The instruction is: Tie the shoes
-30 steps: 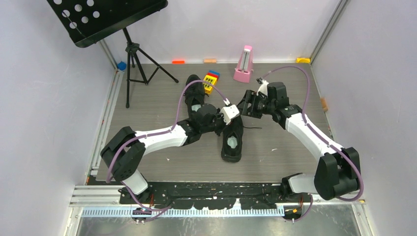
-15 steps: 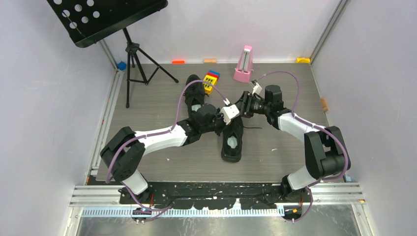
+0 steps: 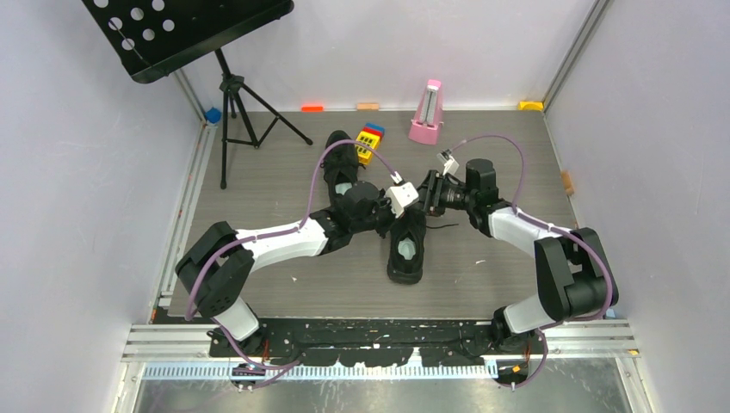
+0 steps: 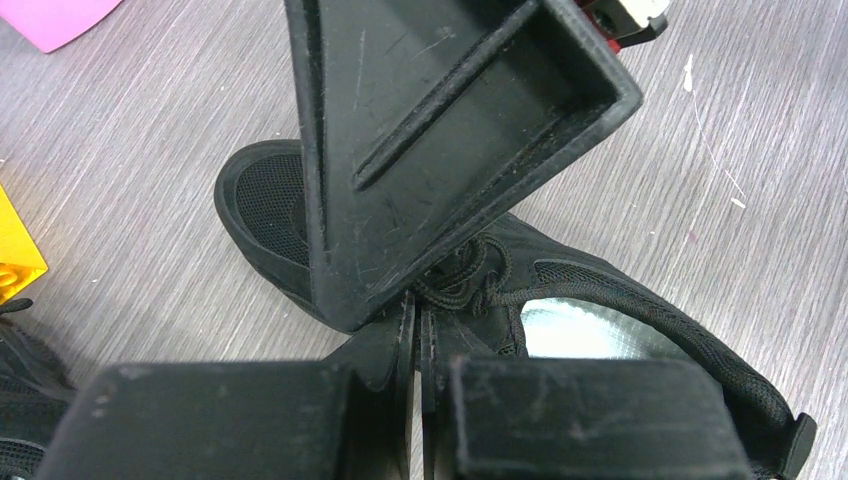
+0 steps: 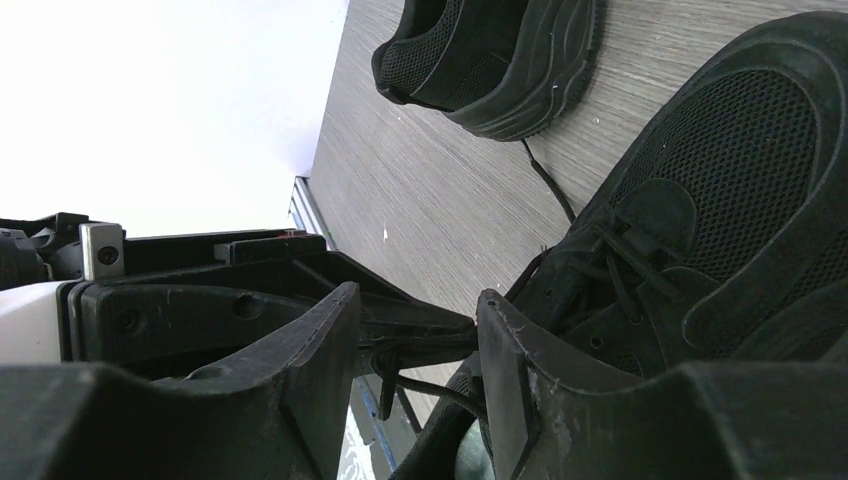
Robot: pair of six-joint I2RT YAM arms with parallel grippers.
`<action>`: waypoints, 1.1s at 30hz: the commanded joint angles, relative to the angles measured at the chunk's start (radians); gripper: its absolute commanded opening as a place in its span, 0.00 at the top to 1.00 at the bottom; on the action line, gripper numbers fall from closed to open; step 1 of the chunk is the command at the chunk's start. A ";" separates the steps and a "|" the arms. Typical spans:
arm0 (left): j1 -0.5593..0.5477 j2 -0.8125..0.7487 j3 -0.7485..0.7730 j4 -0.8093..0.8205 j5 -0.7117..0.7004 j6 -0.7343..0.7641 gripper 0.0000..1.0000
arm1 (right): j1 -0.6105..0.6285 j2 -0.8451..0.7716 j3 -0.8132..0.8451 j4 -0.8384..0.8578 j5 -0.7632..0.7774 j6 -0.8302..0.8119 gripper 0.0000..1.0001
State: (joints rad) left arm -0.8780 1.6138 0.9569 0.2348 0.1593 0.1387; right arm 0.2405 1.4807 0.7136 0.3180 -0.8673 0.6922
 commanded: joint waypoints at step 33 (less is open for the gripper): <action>0.007 -0.038 0.011 0.035 0.033 -0.015 1.00 | -0.004 -0.144 -0.006 -0.102 0.058 -0.100 0.47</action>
State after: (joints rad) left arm -0.8764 1.6138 0.9569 0.2340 0.1757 0.1341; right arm 0.2371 1.3396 0.7010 0.1844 -0.7727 0.6037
